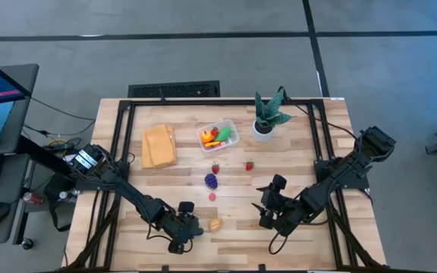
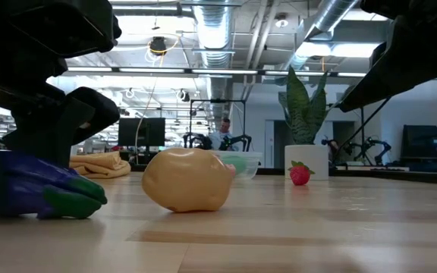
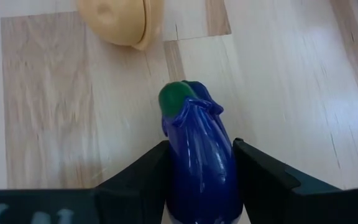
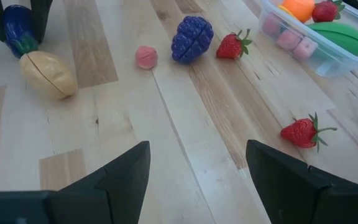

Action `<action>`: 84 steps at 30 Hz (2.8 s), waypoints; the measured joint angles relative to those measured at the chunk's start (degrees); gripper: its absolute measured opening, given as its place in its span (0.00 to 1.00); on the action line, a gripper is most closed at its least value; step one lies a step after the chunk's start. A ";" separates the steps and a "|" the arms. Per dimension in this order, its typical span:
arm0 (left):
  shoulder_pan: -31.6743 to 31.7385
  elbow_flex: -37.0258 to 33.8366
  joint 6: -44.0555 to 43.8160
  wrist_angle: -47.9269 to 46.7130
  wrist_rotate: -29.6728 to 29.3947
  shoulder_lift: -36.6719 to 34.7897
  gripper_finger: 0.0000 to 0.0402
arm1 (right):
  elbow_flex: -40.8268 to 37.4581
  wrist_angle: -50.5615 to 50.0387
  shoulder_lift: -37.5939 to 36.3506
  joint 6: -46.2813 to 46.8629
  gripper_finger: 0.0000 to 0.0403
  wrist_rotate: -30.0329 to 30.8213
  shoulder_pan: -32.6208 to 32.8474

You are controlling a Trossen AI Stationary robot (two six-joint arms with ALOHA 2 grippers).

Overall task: Pick and placing Produce into tupperware
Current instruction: Put the eggplant into the transparent bin

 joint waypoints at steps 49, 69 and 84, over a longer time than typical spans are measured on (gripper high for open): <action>3.19 20.02 25.65 -39.09 -44.20 -0.07 0.40 | 0.00 0.00 0.00 0.00 0.65 -0.04 0.00; 25.21 19.71 37.20 -38.45 -42.71 -0.07 0.40 | 0.00 0.00 0.00 0.00 0.65 -0.04 0.02; 40.25 19.71 47.76 -26.39 -26.64 -0.07 0.40 | 0.00 -0.19 0.00 -0.02 0.65 -0.02 0.01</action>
